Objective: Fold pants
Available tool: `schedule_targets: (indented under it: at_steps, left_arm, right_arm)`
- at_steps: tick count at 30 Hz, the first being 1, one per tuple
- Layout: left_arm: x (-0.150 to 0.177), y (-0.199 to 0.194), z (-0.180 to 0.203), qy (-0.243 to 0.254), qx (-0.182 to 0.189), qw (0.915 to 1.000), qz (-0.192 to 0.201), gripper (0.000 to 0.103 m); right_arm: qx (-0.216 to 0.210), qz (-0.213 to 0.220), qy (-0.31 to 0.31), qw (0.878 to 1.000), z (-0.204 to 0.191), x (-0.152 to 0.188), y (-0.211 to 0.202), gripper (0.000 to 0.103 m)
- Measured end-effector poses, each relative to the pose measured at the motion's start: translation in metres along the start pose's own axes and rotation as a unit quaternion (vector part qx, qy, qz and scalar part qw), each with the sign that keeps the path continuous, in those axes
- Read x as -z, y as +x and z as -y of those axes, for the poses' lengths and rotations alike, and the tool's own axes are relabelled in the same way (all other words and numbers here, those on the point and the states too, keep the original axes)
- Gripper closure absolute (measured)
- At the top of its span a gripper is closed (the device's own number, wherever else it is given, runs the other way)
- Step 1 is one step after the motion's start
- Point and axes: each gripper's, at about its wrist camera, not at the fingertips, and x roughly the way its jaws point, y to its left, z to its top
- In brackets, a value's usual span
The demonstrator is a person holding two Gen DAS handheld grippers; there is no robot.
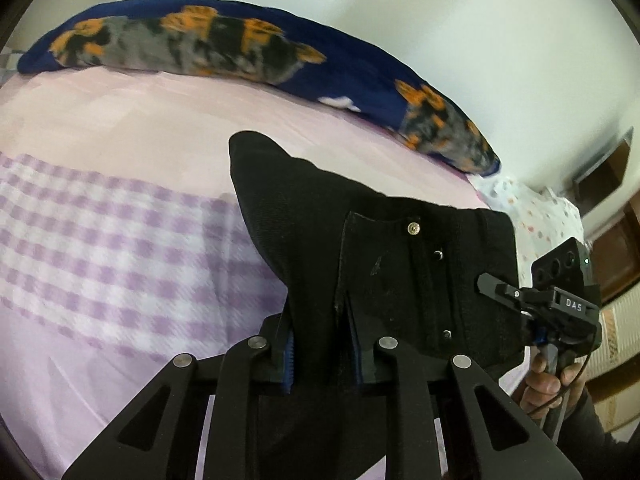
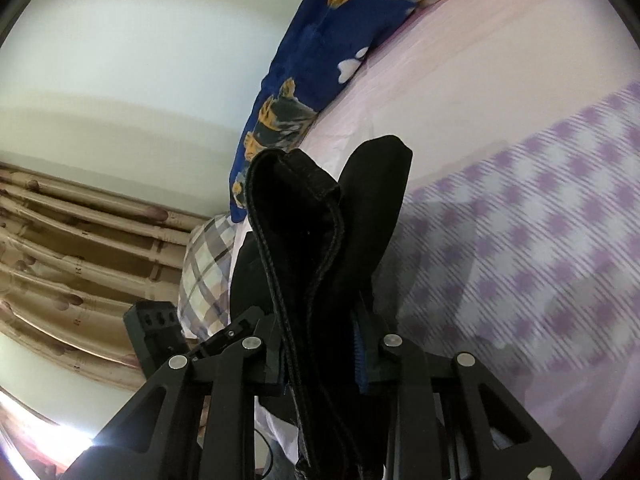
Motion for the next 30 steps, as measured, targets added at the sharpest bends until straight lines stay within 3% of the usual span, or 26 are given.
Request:
schedule_targets:
  at_steps: [10, 15, 19, 22, 24, 30]
  left_arm:
    - [-0.039, 0.002, -0.028, 0.010, -0.034, 0.9992, 0.017, 0.082]
    - [-0.040, 0.019, -0.047, -0.005, -0.049, 0.9988, 0.000, 0.081]
    - [-0.029, 0.030, -0.061, -0.013, -0.065, 0.9978, -0.009, 0.067]
    - [-0.025, 0.032, -0.062, -0.006, -0.074, 0.9972, -0.007, 0.059]
    - [-0.024, 0.035, -0.059, -0.008, -0.092, 0.9955, -0.022, 0.048]
    - [-0.010, 0.025, -0.046, 0.009, -0.145, 0.9894, -0.008, 0.041]
  right_arm:
    - [0.019, -0.008, -0.021, 1.000, -0.016, -0.031, 0.043, 0.079]
    - [0.062, -0.004, -0.036, 0.997, -0.014, -0.037, 0.053, 0.079]
    - [0.117, 0.003, -0.063, 0.991, -0.008, -0.031, 0.054, 0.072]
    - [0.168, 0.010, -0.088, 0.982, -0.007, -0.028, 0.056, 0.052]
    - [0.189, 0.010, -0.104, 0.976, -0.008, -0.026, 0.057, 0.047]
    - [0.239, 0.027, -0.142, 0.960, -0.020, -0.012, 0.052, 0.044]
